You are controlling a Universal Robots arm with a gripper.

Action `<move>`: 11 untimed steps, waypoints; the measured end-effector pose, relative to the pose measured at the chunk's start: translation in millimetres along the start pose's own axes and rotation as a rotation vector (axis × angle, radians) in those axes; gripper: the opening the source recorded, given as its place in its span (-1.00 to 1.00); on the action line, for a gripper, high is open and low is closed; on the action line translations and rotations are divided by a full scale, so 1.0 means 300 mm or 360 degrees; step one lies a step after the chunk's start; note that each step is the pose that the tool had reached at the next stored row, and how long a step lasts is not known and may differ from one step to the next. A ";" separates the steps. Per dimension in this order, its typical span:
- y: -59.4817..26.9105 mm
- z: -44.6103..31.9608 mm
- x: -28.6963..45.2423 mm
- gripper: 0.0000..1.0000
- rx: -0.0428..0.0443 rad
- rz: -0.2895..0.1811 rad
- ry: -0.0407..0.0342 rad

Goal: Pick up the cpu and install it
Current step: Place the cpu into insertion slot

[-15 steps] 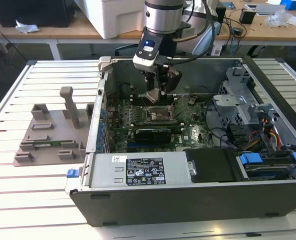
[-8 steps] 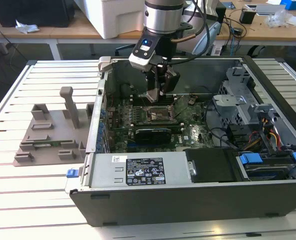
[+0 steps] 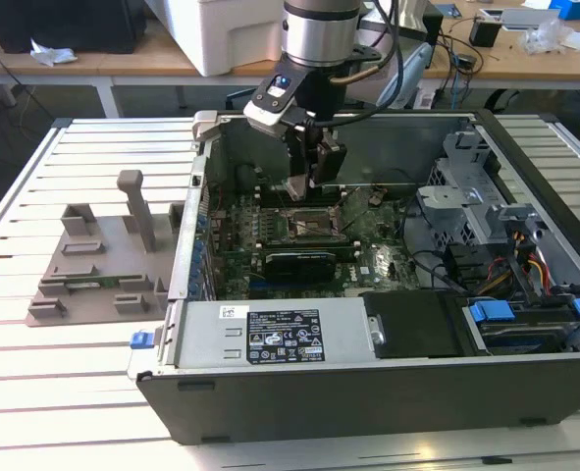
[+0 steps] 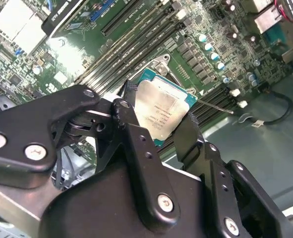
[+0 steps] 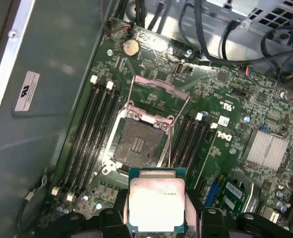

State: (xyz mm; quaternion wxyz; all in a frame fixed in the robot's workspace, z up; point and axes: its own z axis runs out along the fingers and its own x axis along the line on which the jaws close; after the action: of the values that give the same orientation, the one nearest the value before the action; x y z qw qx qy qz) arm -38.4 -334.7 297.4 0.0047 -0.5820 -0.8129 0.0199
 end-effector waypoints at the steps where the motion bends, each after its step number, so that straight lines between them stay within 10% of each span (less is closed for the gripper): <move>1: 0.000 0.000 0.000 0.08 0.0000 0.0023 0.0001; 11: 0.000 0.001 0.000 0.08 0.0004 0.0229 0.0009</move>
State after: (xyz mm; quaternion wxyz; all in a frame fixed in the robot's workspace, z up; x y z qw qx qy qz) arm -38.4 -334.7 297.3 0.0061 -0.6389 -0.7690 0.0195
